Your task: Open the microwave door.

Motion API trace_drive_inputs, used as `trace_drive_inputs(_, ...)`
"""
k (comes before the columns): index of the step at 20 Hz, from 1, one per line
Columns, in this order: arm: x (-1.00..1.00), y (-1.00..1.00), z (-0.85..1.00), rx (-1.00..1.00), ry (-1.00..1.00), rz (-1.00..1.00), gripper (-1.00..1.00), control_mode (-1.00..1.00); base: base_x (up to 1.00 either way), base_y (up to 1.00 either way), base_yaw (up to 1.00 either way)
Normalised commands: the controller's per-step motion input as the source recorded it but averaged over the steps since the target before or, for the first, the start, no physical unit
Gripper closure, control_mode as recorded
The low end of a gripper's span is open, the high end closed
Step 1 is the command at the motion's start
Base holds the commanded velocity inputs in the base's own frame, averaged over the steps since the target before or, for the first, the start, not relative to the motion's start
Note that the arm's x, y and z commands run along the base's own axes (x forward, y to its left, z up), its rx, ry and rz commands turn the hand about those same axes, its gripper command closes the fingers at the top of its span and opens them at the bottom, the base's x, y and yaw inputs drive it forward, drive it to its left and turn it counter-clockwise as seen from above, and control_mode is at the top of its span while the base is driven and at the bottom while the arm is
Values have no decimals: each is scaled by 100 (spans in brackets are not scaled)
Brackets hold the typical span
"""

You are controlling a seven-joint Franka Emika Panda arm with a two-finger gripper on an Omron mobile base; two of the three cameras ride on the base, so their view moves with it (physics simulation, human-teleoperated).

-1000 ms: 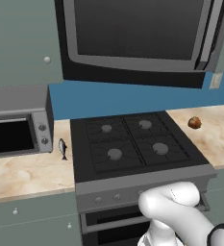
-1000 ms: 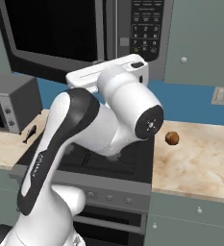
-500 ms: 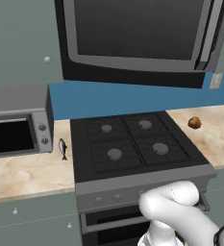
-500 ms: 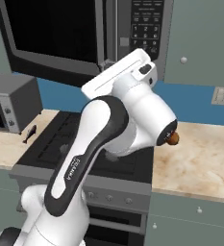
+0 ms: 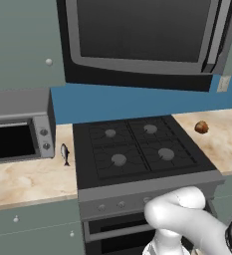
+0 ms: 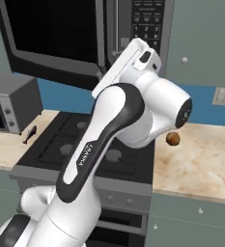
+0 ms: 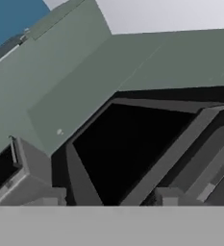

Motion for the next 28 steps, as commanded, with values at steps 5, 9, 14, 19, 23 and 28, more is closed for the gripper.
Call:
trace_drive_inputs(5, 35, 0, -17, -45, -7, 0, -100, -100, 0, 0, 0)
trace_drive_inputs(9, 69, -27, -23, -33, 0, -2, -100, -100, 0, 0, 0)
trace_drive_inputs(14, 81, -46, -20, -19, 0, -5, -100, -100, 0, 0, 0)
trace_drive_inputs(19, 72, -16, -6, -7, 0, -3, -100, -100, 0, 0, 0)
trace_drive_inputs(23, 42, 21, -2, 0, 0, -4, -100, -100, 0, 0, 0)
trace_drive_inputs(28, 35, 25, 0, 0, 0, 0, -100, -100, 0, 0, 0)
